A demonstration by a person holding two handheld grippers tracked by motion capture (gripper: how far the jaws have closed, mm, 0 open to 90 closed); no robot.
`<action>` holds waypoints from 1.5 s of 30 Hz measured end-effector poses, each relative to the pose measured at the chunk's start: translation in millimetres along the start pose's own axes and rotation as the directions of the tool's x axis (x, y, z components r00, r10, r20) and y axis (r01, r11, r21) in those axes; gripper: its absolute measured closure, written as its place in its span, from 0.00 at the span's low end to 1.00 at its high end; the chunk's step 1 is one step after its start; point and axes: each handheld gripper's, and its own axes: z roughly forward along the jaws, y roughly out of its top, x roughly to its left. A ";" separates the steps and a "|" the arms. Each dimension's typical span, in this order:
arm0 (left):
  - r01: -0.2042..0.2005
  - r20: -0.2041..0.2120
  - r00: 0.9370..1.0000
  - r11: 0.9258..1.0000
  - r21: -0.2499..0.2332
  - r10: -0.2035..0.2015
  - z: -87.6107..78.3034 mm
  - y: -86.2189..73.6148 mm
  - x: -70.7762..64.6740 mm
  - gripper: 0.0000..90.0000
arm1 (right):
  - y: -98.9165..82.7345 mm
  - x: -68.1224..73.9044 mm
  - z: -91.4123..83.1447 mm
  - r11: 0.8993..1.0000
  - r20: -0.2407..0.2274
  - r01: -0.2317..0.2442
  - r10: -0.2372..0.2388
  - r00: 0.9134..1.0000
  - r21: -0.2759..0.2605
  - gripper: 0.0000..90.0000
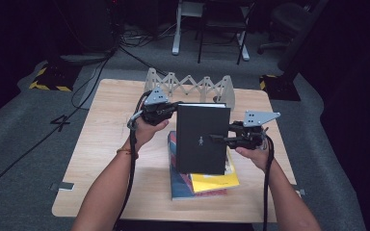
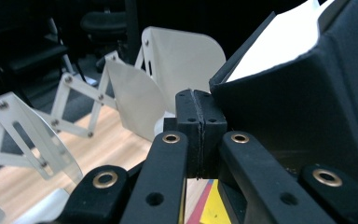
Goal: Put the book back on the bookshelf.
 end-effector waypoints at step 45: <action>-0.067 -0.015 0.997 0.989 0.132 0.069 -63.0 -45.7 -55.3 0.52 | -12.6 53.3 -18.0 0.981 -0.032 0.178 -0.181 0.983 -0.075 0.85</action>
